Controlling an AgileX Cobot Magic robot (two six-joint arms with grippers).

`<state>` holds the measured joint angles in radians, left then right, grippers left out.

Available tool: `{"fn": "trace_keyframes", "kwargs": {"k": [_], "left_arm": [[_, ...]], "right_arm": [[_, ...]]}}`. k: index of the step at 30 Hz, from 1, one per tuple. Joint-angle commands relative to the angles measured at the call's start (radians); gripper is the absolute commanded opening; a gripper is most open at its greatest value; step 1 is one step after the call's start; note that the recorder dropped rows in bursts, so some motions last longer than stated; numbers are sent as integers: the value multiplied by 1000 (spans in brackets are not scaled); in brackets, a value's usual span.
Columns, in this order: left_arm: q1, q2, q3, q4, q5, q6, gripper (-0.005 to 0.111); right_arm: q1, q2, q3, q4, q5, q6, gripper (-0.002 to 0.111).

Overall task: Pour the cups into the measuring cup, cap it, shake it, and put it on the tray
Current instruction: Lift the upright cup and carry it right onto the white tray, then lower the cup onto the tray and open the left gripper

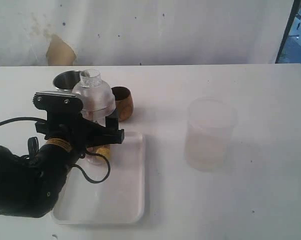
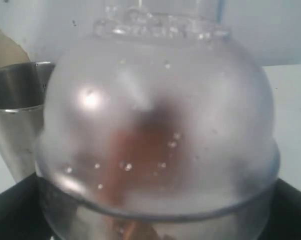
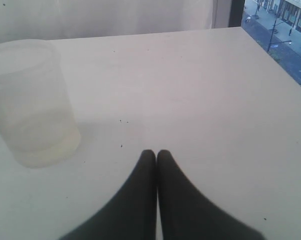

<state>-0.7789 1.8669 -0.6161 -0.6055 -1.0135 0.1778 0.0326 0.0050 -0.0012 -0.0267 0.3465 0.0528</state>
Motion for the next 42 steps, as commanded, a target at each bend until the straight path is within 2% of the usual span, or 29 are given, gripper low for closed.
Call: {"fn": "trace_keyframes", "kwargs": {"k": [1,3,6,13,19,34,42], "left_arm": [[0,1,-3,-16,-5,3,80],[0,-8,-2,-17,1,12,88],[0,-29,-2,-22,22,24,92],[0,-75,0,-30,69,63,92],[0,-112,0,-74,57,84,92],[0,-248,0,-64,64,99,92],[0,-386,0,-54,70,177,92]], "right_arm": [[-4,-5,1,-3,-4,5,0],[-4,-5,1,-3,-4,5,0],[-4,-5,1,-3,-4,5,0],[-4,-5,1,-3,-4,5,0],[-4,-5,1,-3,-4,5,0],[-4,-5,1,-3,-4,5,0],[-4,-5,1,-3,-4,5,0]]}}
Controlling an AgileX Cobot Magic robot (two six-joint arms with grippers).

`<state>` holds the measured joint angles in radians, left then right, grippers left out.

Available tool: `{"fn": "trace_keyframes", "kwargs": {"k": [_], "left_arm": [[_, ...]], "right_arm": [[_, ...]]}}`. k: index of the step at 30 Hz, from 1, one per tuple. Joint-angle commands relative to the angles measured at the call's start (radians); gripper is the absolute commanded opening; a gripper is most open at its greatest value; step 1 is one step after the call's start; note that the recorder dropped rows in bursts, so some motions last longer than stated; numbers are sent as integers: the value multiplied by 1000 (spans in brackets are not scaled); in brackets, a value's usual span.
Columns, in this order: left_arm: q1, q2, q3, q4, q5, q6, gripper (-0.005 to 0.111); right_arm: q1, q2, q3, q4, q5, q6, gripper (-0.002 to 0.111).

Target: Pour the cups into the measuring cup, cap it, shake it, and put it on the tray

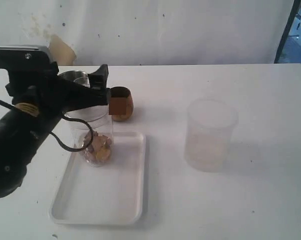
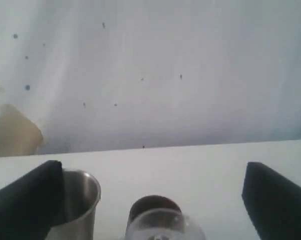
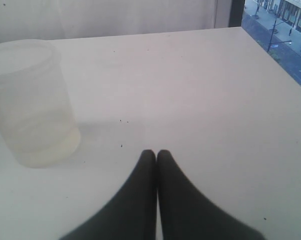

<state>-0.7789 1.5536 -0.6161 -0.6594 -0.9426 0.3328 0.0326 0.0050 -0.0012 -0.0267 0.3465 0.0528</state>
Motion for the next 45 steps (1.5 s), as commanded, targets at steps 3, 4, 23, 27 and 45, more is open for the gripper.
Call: {"fn": "trace_keyframes", "kwargs": {"k": [3,4,23,27,45], "left_arm": [[0,-149,0,-34,49,75,92],[0,-178,0,-46,88,100,92],[0,-864,97,-153,847,476,92],[0,-1031,225,-166,844,476,92],[0,-1372,452,-170,1084,446,92]], "right_arm": [[-4,-5,1,-3,-4,5,0],[-4,-5,1,-3,-4,5,0],[-4,-5,1,-3,-4,5,0],[-4,-5,1,-3,-4,5,0],[-4,-5,1,-3,-4,5,0]]}}
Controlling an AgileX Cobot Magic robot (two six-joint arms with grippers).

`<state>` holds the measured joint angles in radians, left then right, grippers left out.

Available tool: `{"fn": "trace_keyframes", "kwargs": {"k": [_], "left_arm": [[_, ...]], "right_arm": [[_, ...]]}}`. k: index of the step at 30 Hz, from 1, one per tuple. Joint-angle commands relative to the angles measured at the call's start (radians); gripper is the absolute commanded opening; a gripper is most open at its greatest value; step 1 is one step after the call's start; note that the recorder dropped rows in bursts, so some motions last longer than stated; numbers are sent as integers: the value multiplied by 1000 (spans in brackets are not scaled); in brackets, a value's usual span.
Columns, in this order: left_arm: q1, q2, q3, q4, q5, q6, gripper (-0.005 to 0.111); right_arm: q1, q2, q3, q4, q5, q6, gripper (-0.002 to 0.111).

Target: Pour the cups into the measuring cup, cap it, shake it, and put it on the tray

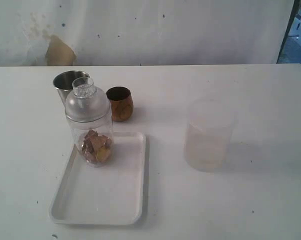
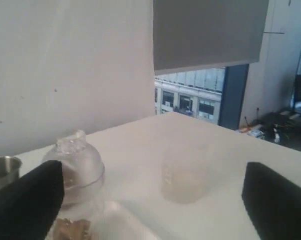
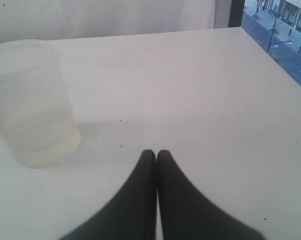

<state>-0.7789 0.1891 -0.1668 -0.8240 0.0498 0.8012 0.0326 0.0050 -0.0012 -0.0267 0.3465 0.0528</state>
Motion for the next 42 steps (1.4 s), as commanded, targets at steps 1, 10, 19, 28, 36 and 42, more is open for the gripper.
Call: {"fn": "trace_keyframes", "kwargs": {"k": [1,10,19,28,36,42], "left_arm": [[0,-8,3,-5,116,-20,92],[0,-8,3,-5,153,-18,92],[0,-8,3,-5,153,-16,92],[0,-10,5,-2,144,-17,92],[0,-103,91,238,99,-346,92],[5,-157,167,577,96,-737,91]], "right_arm": [[-4,-5,1,-3,-4,5,0],[-4,-5,1,-3,-4,5,0],[-4,-5,1,-3,-4,5,0],[-4,-5,1,-3,-4,5,0],[-4,-5,1,-3,-4,5,0],[-4,-5,1,-3,-4,5,0]]}}
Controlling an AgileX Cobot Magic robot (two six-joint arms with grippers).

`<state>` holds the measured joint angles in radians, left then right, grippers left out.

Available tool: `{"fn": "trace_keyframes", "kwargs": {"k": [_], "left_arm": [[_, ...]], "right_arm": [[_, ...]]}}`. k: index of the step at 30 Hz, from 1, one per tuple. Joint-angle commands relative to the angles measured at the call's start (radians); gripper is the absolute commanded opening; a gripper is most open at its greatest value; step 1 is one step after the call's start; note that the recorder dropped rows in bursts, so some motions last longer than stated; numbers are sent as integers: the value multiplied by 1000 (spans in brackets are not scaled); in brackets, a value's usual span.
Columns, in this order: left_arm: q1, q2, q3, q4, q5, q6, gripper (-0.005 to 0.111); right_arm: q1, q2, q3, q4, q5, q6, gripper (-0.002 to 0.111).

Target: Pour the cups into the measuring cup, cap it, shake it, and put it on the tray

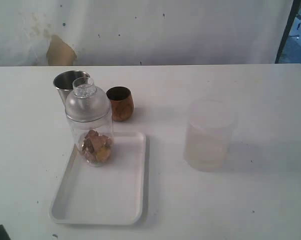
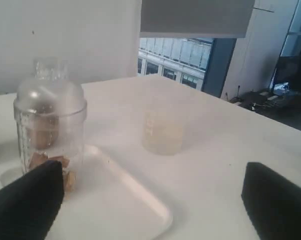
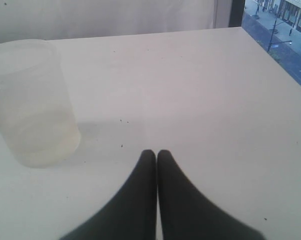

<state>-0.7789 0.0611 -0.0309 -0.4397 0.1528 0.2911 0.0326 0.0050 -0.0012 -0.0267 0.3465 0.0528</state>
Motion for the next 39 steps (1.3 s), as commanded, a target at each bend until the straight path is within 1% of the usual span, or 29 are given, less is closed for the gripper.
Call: {"fn": "trace_keyframes", "kwargs": {"k": [1,2,3,9,11,12,13,16,18,20,21,22,23,24,25,26,27,28,29,31,35,39], "left_arm": [[19,-38,31,231,10,-274,90],[38,-45,31,267,57,-316,90],[61,-52,31,278,78,-338,90],[189,-61,31,278,80,-349,89],[210,-61,31,278,75,-359,86],[228,-61,31,278,75,-364,82],[243,-61,31,282,75,-364,76],[316,-61,31,285,75,-364,47],[373,-61,31,288,75,-364,22],[433,-61,31,294,75,-364,-1],[468,-61,31,300,73,-359,1],[529,-61,31,322,69,-359,1],[561,-61,31,331,65,-359,1],[623,-61,31,353,61,-339,1],[655,-61,31,357,61,-310,1],[709,-61,31,357,61,-240,1],[736,-61,31,357,58,-207,0],[771,-61,31,388,57,-173,0],[789,-61,31,419,57,-188,0],[811,-61,31,425,61,-229,0],[864,-61,31,502,70,-211,0],[870,-61,31,500,71,-275,0]], "right_arm": [[-4,-5,1,-3,-4,5,0],[-4,-5,1,-3,-4,5,0],[-4,-5,1,-3,-4,5,0],[-4,-5,1,-3,-4,5,0],[-4,-5,1,-3,-4,5,0],[-4,-5,1,-3,-4,5,0],[-4,-5,1,-3,-4,5,0],[-4,-5,1,-3,-4,5,0],[-4,-5,1,-3,-4,5,0],[-4,-5,1,-3,-4,5,0],[-4,-5,1,-3,-4,5,0],[-4,-5,1,-3,-4,5,0],[-4,-5,1,-3,-4,5,0],[-4,-5,1,-3,-4,5,0],[-4,-5,1,-3,-4,5,0],[-4,-5,1,-3,-4,5,0],[-4,-5,1,-3,-4,5,0],[-4,-5,1,-3,-4,5,0],[-4,-5,1,-3,-4,5,0],[-4,-5,1,-3,-4,5,0],[-4,-5,1,-3,-4,5,0],[-4,-5,1,-3,-4,5,0]]}}
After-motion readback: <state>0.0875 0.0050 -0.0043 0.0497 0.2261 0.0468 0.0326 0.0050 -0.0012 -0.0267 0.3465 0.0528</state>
